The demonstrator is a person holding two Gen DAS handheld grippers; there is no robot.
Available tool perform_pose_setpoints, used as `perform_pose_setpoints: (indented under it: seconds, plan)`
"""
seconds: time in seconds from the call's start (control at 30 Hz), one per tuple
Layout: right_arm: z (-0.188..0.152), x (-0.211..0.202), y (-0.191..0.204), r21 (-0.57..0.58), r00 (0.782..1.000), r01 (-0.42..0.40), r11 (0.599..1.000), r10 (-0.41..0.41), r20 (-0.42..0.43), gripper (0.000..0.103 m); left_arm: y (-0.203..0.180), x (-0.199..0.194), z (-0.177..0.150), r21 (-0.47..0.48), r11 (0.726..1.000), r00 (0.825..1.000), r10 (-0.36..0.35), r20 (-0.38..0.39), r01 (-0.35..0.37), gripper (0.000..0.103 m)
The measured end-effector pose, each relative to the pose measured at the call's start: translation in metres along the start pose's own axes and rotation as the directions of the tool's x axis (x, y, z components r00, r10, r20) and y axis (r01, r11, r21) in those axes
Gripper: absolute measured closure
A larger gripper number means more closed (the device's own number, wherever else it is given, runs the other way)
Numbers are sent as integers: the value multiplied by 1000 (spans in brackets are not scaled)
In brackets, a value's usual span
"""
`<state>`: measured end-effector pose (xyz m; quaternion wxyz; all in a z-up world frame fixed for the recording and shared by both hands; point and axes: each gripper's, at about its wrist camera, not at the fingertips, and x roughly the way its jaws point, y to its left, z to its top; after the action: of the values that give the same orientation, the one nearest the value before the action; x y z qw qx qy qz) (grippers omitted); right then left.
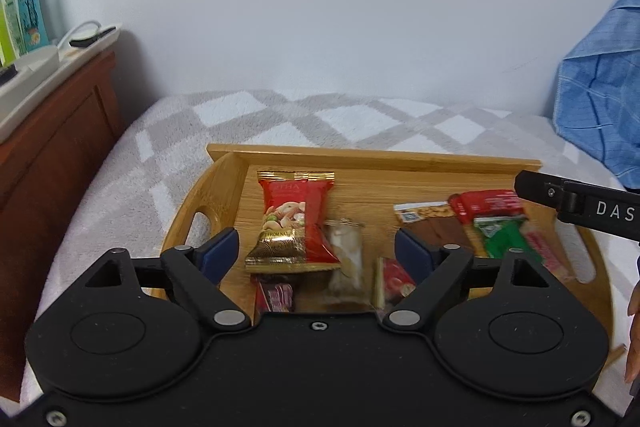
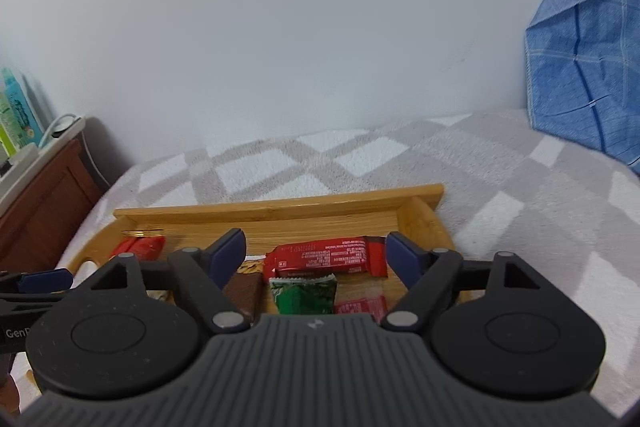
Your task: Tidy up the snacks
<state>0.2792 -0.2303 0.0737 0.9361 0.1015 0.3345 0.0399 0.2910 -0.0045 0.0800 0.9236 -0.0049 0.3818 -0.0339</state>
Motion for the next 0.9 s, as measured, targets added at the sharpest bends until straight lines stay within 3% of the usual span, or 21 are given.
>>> perform_pose_setpoints:
  seconds: [0.43, 0.63, 0.9]
  plan:
    - [-35, -89, 14, -55, 988, 35, 998, -26, 154, 12, -2, -78, -39, -10, 1000, 998, -29, 51, 30, 12]
    - [-64, -120, 19, -62, 980, 26, 998, -13, 198, 12, -4, -111, -67, 19, 999, 995, -31, 94, 30, 10]
    - [-114, -143, 22, -63, 971, 38, 997, -22, 237, 11, -1, -134, -115, -11, 999, 992, -35, 118, 37, 8]
